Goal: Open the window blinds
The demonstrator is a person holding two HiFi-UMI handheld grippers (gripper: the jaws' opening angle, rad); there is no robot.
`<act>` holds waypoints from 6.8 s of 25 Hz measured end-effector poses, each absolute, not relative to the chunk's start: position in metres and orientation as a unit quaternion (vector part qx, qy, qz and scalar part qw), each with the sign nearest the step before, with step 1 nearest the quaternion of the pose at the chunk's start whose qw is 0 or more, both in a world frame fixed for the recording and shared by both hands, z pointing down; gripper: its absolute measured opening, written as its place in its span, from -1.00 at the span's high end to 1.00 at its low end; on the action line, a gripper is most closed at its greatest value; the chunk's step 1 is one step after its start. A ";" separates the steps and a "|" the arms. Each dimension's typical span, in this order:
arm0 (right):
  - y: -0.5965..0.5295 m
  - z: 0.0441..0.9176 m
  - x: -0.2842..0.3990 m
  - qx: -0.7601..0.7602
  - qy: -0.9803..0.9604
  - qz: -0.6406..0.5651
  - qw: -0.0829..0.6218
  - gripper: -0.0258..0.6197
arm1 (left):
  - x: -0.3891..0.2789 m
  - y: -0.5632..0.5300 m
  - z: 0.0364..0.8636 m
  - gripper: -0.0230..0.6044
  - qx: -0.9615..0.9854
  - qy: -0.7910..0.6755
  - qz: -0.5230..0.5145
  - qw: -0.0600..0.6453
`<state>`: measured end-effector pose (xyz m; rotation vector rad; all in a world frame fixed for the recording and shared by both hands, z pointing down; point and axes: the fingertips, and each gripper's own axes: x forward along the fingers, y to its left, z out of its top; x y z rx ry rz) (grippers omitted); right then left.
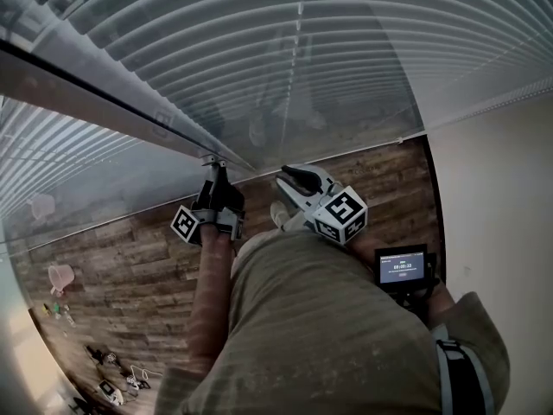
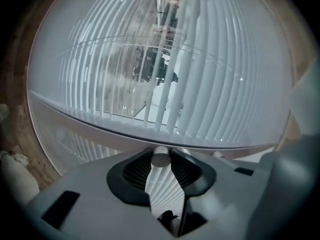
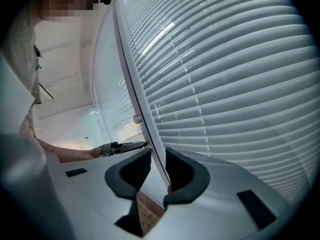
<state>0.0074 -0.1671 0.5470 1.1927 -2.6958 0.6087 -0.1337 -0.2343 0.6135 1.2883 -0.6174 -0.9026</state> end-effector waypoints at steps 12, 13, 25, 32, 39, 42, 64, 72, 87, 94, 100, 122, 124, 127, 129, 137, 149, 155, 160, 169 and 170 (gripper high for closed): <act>-0.164 0.550 0.004 0.387 -0.895 0.210 0.066 0.62 | -0.140 -0.223 0.608 0.40 0.755 -0.433 -0.153 0.469; -0.165 0.550 0.004 0.387 -0.895 0.211 0.066 0.62 | -0.140 -0.224 0.606 0.40 0.770 -0.446 -0.120 0.441; -0.166 0.550 0.009 0.393 -0.893 0.210 0.063 0.62 | -0.135 -0.229 0.613 0.50 0.774 -0.472 -0.040 0.420; -0.168 0.547 0.010 0.396 -0.893 0.204 0.061 0.62 | -0.137 -0.228 0.609 0.50 0.733 -0.410 -0.163 0.518; -0.167 0.545 0.006 0.392 -0.896 0.201 0.063 0.62 | -0.135 -0.223 0.603 0.50 0.690 -0.348 -0.257 0.580; -0.168 0.547 0.009 0.390 -0.897 0.201 0.065 0.62 | -0.132 -0.223 0.607 0.50 0.677 -0.336 -0.278 0.593; -0.164 0.561 0.023 0.403 -0.890 0.203 0.061 0.62 | -0.125 -0.227 0.628 0.50 0.579 -0.254 -0.403 0.661; -0.160 0.566 0.025 0.401 -0.891 0.203 0.058 0.62 | -0.132 -0.227 0.629 0.50 0.582 -0.233 -0.414 0.659; -0.191 0.515 0.003 0.334 -0.921 0.194 0.056 0.62 | -0.162 -0.230 0.607 0.44 0.515 -0.234 -0.489 0.664; -0.204 0.558 0.028 0.306 -0.929 0.203 0.047 0.62 | -0.123 -0.233 0.612 0.22 0.688 -0.374 -0.303 0.543; -0.198 0.541 0.017 0.276 -0.939 0.199 0.052 0.62 | -0.124 -0.213 0.610 0.22 0.783 -0.539 0.047 0.305; -0.222 0.541 0.026 0.316 -0.925 0.206 0.039 0.62 | -0.106 -0.244 0.614 0.49 0.767 -0.569 0.176 0.238; -0.223 0.540 0.025 0.316 -0.926 0.204 0.040 0.62 | -0.109 -0.245 0.614 0.49 0.767 -0.564 0.145 0.271; -0.223 0.538 0.023 0.316 -0.925 0.205 0.041 0.62 | -0.116 -0.245 0.612 0.50 0.764 -0.549 0.084 0.329; -0.223 0.538 0.023 0.317 -0.925 0.207 0.039 0.62 | -0.118 -0.245 0.612 0.50 0.763 -0.542 0.064 0.346; -0.221 0.541 0.025 0.316 -0.924 0.215 0.038 0.62 | -0.123 -0.245 0.613 0.50 0.763 -0.508 -0.013 0.401; -0.218 0.540 0.021 0.309 -0.925 0.217 0.038 0.63 | -0.120 -0.247 0.605 0.50 0.692 -0.417 -0.226 0.544; -0.217 0.542 0.022 0.309 -0.925 0.217 0.039 0.63 | -0.120 -0.246 0.609 0.50 0.664 -0.373 -0.282 0.583; -0.216 0.546 0.025 0.311 -0.924 0.217 0.041 0.63 | -0.122 -0.244 0.620 0.50 0.621 -0.335 -0.343 0.620; -0.216 0.551 0.027 0.315 -0.922 0.219 0.043 0.63 | -0.120 -0.245 0.627 0.50 0.552 -0.263 -0.414 0.674; -0.216 0.550 0.027 0.315 -0.923 0.219 0.044 0.63 | -0.120 -0.245 0.627 0.50 0.547 -0.258 -0.419 0.677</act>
